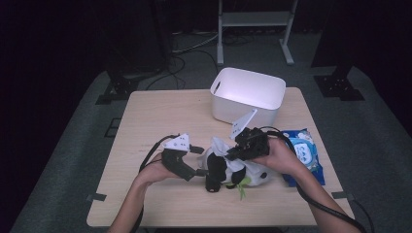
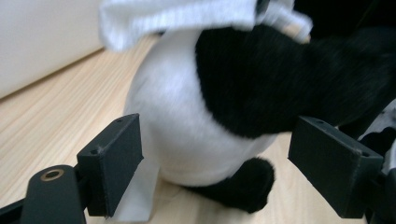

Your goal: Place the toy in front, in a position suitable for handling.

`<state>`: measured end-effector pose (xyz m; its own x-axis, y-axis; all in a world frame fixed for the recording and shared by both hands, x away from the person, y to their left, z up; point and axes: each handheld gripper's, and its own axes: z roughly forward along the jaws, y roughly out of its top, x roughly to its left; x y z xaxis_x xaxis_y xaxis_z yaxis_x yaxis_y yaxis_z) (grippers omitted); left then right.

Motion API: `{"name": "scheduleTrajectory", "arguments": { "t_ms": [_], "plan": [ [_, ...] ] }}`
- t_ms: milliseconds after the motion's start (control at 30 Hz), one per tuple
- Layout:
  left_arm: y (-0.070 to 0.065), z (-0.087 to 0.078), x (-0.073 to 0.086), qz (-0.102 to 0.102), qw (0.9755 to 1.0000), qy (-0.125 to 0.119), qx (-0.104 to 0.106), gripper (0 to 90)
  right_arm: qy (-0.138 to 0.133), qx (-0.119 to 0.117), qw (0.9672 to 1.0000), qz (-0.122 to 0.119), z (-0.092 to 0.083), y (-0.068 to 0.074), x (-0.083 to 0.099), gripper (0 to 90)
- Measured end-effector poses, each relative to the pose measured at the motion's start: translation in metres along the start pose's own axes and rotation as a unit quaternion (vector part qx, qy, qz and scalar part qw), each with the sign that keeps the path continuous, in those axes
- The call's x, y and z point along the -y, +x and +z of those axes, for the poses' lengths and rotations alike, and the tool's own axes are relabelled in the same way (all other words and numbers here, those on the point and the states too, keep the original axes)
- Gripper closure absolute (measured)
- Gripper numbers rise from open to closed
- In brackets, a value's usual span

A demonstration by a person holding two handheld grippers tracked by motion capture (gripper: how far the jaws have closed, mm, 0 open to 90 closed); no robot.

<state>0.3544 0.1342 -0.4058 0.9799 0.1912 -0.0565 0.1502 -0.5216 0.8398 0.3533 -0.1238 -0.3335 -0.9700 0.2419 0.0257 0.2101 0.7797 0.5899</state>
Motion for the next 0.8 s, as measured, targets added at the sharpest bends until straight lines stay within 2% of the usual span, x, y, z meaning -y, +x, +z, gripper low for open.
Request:
{"name": "scheduleTrajectory", "arguments": {
  "t_ms": [167, 333, 533, 633, 733, 800],
  "plan": [
    [0.003, 0.012, 0.005, 0.013, 0.9998, 0.01, -0.005, 16.1, 0.002, 0.0, 1.0, -0.004, 0.001, 0.0, -0.001, 82.9],
    [0.006, 0.027, 0.008, 0.024, 0.9996, 0.011, -0.006, 9.5, 0.004, -0.001, 1.0, -0.003, 0.002, 0.0, -0.002, 83.0],
    [0.015, 0.037, 0.017, 0.006, 0.9997, -0.016, 0.019, 2.1, 0.006, -0.002, 1.0, -0.005, 0.003, -0.001, -0.003, 82.9],
    [0.015, 0.042, 0.021, 0.01, 0.9995, -0.019, 0.023, 0.3, 0.007, -0.003, 1.0, -0.005, 0.003, -0.001, -0.004, 82.9],
    [0.014, 0.046, 0.021, 0.011, 0.9997, -0.013, 0.02, 0.2, 0.007, -0.001, 1.0, -0.007, 0.004, -0.001, -0.004, 82.9],
    [0.015, 0.044, 0.02, 0.006, 0.9996, -0.017, 0.021, 5.5, 0.008, 0.0, 0.9999, -0.007, 0.004, -0.001, -0.004, 82.7]
  ]
}}
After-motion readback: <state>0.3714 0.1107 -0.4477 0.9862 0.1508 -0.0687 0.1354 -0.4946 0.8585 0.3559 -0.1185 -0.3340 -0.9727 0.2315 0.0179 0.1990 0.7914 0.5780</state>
